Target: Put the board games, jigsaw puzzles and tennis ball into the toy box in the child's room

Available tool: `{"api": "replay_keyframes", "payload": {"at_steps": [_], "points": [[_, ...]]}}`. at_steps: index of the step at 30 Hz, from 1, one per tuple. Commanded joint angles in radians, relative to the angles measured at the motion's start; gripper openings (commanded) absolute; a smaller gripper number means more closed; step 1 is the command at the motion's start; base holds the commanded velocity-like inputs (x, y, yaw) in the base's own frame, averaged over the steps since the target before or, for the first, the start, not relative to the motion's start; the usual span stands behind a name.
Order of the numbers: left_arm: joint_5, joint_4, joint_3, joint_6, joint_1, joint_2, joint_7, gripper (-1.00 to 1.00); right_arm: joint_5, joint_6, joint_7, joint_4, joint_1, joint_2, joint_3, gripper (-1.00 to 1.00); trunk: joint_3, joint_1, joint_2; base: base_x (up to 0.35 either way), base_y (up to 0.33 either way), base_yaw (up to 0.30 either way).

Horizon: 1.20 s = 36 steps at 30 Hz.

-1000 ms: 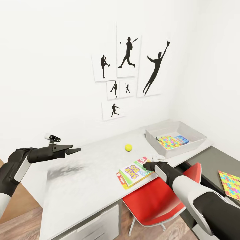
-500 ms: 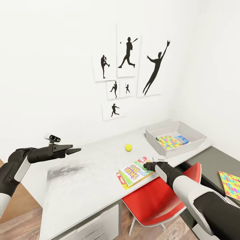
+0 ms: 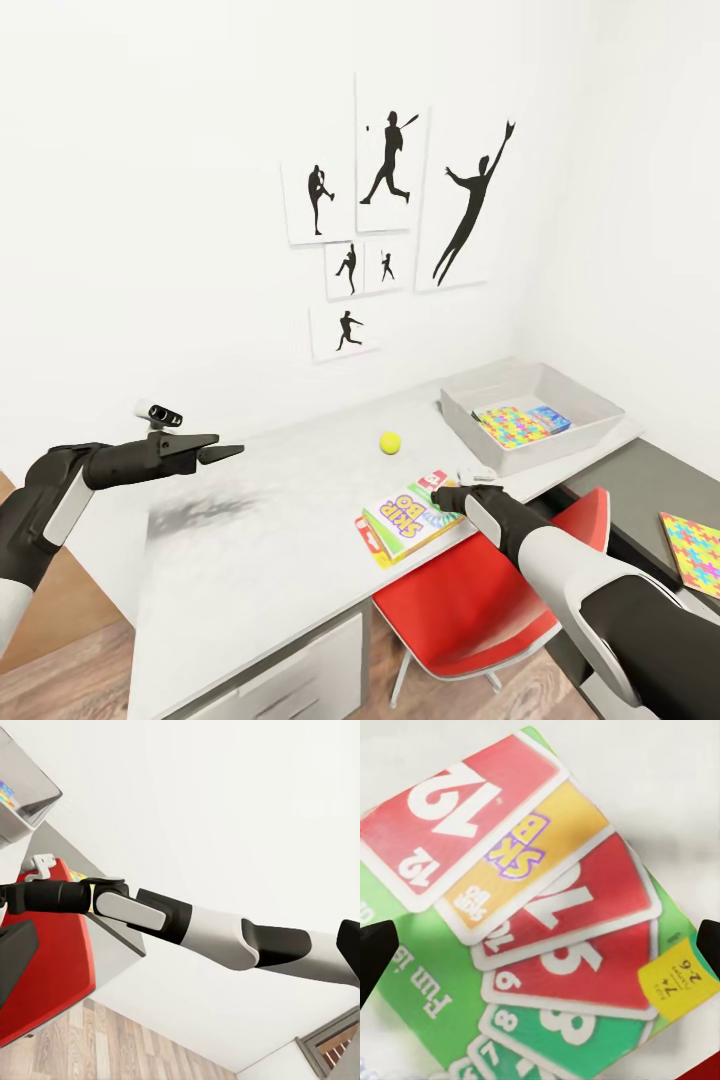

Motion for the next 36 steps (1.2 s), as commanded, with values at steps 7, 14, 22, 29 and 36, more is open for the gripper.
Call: {"api": "replay_keyframes", "payload": {"at_steps": [7, 14, 22, 29, 36], "points": [[0.0, 0.0, -0.002, 0.011, -0.001, 0.001, -0.005, 1.0, -0.01, 0.006, -0.006, -0.003, 0.0, -0.001, 0.008, 1.0, -0.001, 0.0, -0.001, 0.0, 0.018, 0.0], [0.0, 0.0, -0.002, 0.011, -0.001, 0.0, -0.005, 1.0, -0.01, 0.006, -0.006, -0.003, 0.0, -0.001, 0.008, 1.0, -0.001, 0.0, -0.001, 0.0, 0.02, 0.0], [0.0, 0.0, -0.002, 0.011, -0.001, -0.001, -0.005, 1.0, -0.01, 0.006, -0.006, -0.003, 0.0, -0.001, 0.008, 1.0, -0.001, 0.0, -0.001, 0.0, 0.002, 0.0], [0.0, 0.0, -0.002, 0.011, -0.001, -0.001, -0.005, 1.0, -0.01, 0.006, 0.0, -0.003, 0.0, -0.002, 0.007, 1.0, -0.001, 0.0, -0.001, -0.003, 0.0, 0.0], [0.0, 0.0, -0.002, 0.009, -0.001, -0.001, -0.005, 1.0, -0.01, 0.0, 0.0, -0.004, 0.0, -0.001, 0.007, 1.0, -0.001, 0.0, -0.001, -0.018, -0.012, 0.0]]}}
